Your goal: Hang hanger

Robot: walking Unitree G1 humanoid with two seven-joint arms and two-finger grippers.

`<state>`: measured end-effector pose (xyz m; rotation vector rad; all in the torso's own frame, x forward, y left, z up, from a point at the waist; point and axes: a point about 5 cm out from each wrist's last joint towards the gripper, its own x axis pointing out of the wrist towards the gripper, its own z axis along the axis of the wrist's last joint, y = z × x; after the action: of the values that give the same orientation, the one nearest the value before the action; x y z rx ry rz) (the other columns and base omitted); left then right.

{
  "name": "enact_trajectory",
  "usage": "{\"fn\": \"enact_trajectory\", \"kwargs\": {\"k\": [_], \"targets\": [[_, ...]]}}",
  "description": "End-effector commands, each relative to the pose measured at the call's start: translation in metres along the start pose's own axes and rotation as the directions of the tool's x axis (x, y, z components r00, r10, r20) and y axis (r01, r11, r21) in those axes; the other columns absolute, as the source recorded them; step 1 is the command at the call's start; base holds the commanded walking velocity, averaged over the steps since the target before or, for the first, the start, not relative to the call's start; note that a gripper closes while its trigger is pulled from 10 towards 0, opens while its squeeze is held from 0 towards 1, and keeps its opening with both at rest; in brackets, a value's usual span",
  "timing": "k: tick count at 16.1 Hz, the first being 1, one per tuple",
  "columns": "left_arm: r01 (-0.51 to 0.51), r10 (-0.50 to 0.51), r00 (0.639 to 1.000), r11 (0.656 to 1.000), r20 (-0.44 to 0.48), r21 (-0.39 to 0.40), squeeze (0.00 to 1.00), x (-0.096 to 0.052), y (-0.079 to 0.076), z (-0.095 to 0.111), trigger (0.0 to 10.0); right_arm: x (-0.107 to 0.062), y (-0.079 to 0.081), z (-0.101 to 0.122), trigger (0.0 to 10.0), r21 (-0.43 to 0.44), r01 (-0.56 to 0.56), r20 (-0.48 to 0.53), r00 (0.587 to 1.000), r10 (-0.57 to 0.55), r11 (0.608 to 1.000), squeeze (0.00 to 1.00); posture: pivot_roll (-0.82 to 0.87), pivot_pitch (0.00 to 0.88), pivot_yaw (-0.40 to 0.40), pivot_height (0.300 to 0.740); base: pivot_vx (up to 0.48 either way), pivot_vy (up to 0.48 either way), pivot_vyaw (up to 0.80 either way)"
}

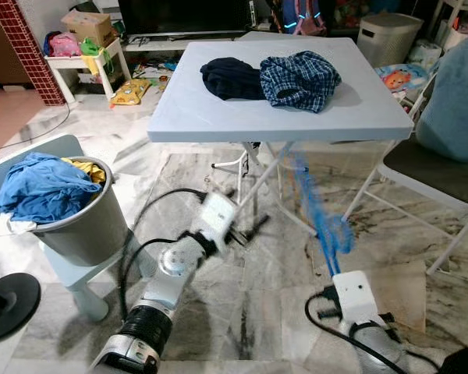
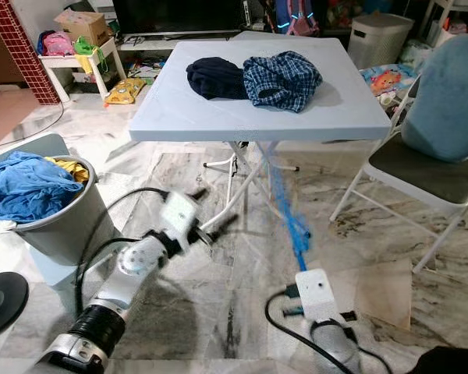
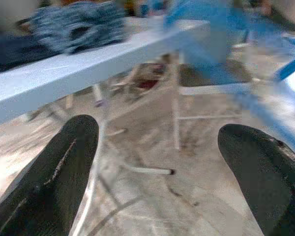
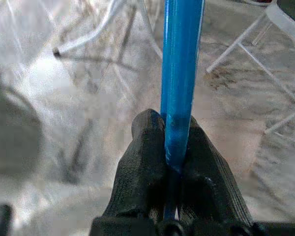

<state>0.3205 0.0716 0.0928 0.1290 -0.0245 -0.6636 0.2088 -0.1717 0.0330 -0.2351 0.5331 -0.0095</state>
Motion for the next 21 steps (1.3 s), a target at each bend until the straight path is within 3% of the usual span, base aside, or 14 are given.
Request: {"fn": "enact_trajectory", "kwargs": {"k": [1, 2, 3, 4, 5, 13, 21], "targets": [[-0.031, 0.030, 0.999, 0.999, -0.029, -0.022, 0.00, -0.0041, 0.0046, -0.0061, 10.0, -0.0030, -0.0033, 0.0057, 0.0, 0.030, 0.027, 0.033, 0.999, -0.028, 0.999, 0.00, 0.00, 0.000, 0.055, 0.740, 0.000, 0.000, 0.00], [-0.035, 0.034, 0.999, 0.999, -0.038, -0.030, 0.00, -0.0053, 0.0050, -0.0078, 10.0, -0.0050, -0.0009, 0.0054, 1.7, 0.077, 0.032, 0.036, 0.999, -0.035, 0.997, 0.00, 0.00, 0.000, 0.055, 0.740, 0.000, 0.000, 0.00], [-0.037, 0.035, 0.998, 0.998, -0.045, -0.045, 0.00, -0.0057, 0.0049, -0.0087, 10.0, -0.0069, 0.0015, 0.0080, 4.9, 0.121, 0.030, 0.058, 0.998, -0.037, 0.992, 0.00, 0.00, 0.000, 0.054, 0.740, 0.000, 0.000, 0.00], [-0.037, 0.035, 0.998, 0.998, -0.047, -0.052, 0.00, -0.0056, 0.0044, -0.0090, 10.0, -0.0073, 0.0017, 0.0101, 8.9, 0.129, 0.029, 0.071, 0.997, -0.039, 0.991, 0.00, 0.00, 0.000, 0.053, 0.740, 0.000, 0.000, 0.00], [-0.042, 0.039, 0.998, 0.997, -0.050, -0.062, 0.00, -0.0052, 0.0038, -0.0091, 10.0, -0.0067, 0.0010, 0.0105, 10.0, 0.157, 0.035, 0.060, 0.997, -0.045, 0.987, 0.00, 0.00, 0.000, 0.051, 0.740, 0.000, 0.000, 0.00], [-0.075, 0.067, 0.995, 0.991, -0.072, -0.115, 0.00, -0.0051, 0.0066, -0.0111, 10.0, -0.0043, -0.0040, 0.0119, 10.0, 0.160, 0.035, 0.054, 0.998, -0.044, 0.986, 0.00, 0.01, 0.000, 0.028, 0.740, 0.000, 0.000, -0.63], [-0.074, 0.062, 0.994, 0.989, -0.095, -0.129, 0.00, -0.0053, 0.0052, -0.0139, 10.0, -0.0031, -0.0028, 0.0121, 10.0, 0.156, 0.022, 0.055, 0.998, -0.031, 0.987, 0.00, 0.00, 0.000, 0.031, 0.740, 0.000, 0.313, -0.78]]}}
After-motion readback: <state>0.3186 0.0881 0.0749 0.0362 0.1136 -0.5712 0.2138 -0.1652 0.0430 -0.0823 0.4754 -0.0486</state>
